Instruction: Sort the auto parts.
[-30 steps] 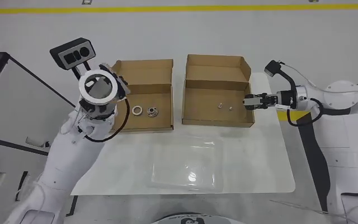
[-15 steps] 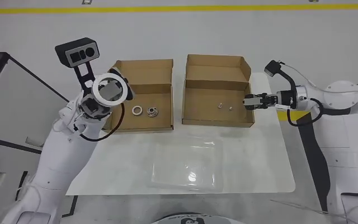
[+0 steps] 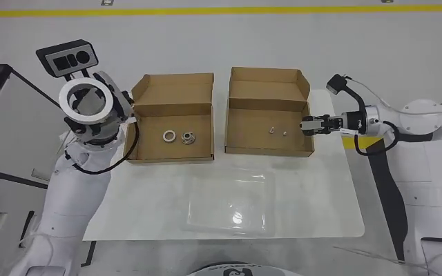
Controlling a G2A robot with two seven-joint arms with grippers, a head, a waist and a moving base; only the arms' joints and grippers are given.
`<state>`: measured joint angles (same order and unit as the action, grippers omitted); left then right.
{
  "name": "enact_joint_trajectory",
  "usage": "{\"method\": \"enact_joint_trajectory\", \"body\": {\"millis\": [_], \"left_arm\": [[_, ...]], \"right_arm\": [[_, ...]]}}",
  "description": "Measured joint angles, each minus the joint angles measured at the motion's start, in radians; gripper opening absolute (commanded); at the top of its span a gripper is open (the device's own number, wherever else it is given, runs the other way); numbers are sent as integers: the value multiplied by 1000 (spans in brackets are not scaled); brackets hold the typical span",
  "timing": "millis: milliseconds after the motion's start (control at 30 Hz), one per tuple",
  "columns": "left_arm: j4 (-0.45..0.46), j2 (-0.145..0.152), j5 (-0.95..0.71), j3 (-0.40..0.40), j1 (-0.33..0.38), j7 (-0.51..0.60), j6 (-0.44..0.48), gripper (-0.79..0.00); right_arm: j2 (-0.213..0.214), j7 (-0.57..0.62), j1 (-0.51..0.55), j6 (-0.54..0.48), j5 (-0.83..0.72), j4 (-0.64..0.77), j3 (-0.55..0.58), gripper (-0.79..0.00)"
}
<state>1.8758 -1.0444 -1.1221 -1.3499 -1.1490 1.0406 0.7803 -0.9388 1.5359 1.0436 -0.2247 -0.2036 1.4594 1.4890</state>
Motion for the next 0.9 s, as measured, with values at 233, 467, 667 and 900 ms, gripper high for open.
{"method": "enact_joint_trajectory", "body": {"millis": [233,467,667,900], "left_arm": [[-8,-18,127,-10,-3,51,-51,-785],[-11,-30,146,-2,-1,56,-56,-785],[-17,-49,43,-16,-3,72,-72,-785],[-10,-73,25,-49,-8,121,-121,-785]], "right_arm": [[0,0,0,0,0,0,0,0],[0,0,0,0,0,0,0,0],[0,0,0,0,0,0,0,0],[0,0,0,0,0,0,0,0]]}}
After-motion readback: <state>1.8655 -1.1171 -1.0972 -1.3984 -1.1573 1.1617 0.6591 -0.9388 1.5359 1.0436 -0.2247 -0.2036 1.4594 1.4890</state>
